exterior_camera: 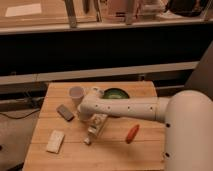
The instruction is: Push the eraser across the table
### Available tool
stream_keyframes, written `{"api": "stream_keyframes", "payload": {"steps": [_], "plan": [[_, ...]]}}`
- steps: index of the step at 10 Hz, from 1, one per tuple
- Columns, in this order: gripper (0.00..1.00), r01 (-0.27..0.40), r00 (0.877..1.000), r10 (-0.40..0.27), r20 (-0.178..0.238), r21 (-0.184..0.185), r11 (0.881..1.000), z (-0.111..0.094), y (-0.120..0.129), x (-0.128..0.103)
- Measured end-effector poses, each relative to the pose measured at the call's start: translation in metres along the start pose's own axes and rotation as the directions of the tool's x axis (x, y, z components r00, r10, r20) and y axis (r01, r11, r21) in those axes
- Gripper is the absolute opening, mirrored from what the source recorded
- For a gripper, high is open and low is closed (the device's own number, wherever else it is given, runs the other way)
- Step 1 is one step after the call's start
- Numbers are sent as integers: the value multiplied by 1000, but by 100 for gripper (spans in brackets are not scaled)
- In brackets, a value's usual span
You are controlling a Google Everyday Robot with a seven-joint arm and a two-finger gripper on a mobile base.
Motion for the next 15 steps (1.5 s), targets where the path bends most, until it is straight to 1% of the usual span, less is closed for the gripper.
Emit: {"api": "stream_keyframes", "payload": {"steps": [1,4,10,15], "plan": [[0,5,1000,-5,11,5,1000,3,-5,-4],[0,8,999,-9,32,13,1000,8,-11,-5],[0,12,998,-15,68,37,999,15,-26,-11],[0,19,995,-25,100,56,998,25,-37,-16]]}}
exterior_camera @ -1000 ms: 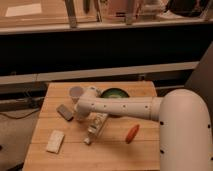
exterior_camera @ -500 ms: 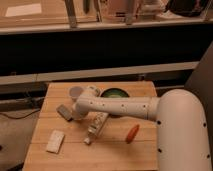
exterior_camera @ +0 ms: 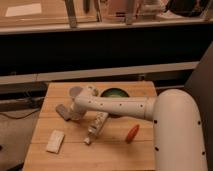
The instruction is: Push the eraser across the table
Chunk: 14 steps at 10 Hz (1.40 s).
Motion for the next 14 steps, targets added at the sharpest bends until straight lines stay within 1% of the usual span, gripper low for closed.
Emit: {"api": "stream_keyframes", "payload": {"steps": [5,14], "plan": [[0,13,1000,-13,26,17,1000,12,-17,-1],[0,48,997,-49,52,30,998,29,-41,-5]]}}
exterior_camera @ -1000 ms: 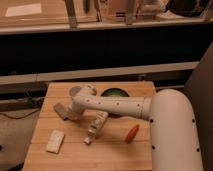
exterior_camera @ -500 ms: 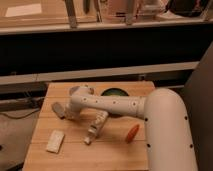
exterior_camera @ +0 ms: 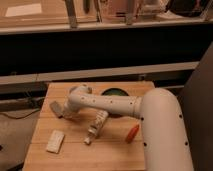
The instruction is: Push the eraser across the table
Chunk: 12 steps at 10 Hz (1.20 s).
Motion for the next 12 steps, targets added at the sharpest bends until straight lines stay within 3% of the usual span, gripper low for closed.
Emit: {"api": "stream_keyframes", "payload": {"steps": [7,9,12], "plan": [[0,13,1000,-13,-2,1,1000,-2,-1,0],[2,-2,1000,2,-23,0,1000,-14,7,6],[30,-15,999,15,-41,2,1000,-34,18,17]]}}
